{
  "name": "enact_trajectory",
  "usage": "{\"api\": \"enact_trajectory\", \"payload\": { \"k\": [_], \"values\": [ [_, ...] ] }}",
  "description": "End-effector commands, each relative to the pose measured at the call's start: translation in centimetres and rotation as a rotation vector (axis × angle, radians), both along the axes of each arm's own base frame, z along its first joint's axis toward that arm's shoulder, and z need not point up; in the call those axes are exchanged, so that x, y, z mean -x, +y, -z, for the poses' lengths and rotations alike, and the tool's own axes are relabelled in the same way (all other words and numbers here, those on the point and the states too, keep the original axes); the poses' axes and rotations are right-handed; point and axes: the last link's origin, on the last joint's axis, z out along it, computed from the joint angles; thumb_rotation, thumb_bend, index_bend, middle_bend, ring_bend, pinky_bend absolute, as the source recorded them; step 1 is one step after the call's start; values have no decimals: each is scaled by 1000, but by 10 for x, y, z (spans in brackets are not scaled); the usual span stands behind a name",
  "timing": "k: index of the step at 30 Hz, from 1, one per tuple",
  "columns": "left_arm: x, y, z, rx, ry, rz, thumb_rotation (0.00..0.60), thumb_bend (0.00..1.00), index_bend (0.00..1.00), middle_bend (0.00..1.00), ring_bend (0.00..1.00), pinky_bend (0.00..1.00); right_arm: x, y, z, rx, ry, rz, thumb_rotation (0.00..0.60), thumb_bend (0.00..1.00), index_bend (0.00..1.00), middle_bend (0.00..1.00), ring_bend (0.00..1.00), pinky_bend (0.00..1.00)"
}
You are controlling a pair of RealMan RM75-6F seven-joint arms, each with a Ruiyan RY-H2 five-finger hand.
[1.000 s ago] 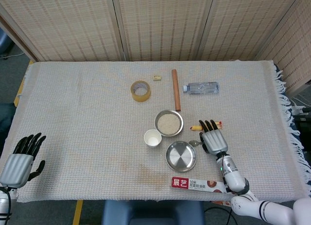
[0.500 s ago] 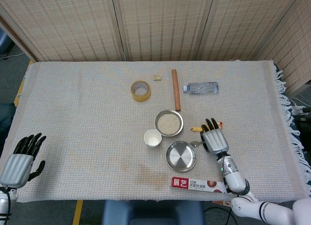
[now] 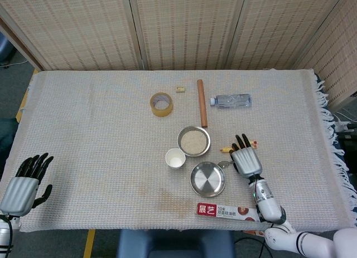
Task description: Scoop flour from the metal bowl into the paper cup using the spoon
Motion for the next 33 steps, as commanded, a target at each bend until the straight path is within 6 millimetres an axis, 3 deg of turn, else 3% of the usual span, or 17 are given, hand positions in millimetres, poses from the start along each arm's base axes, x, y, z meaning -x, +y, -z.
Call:
{"api": "enact_trajectory", "payload": {
  "k": [1,14,24,33],
  "values": [
    [0,0,0,2,0,-2,600,437,0,0,0,91,-5,6,-8,48,29,-54,600,296,769,464,37,49],
    [-1,-1,0,3,2,0,600,437,0,0,0,92,-5,12,-13,61,40,-66,600,300,777,471,39,49],
    [0,-1,1,5,5,-5,600,437,0,0,0,92,0,7,-9,75,55,-55,600,307,905,566,119,96],
    [0,-1,1,7,8,-10,600,438,0,0,0,94,4,5,-5,74,65,-42,600,310,935,592,156,116]
  ]
}}
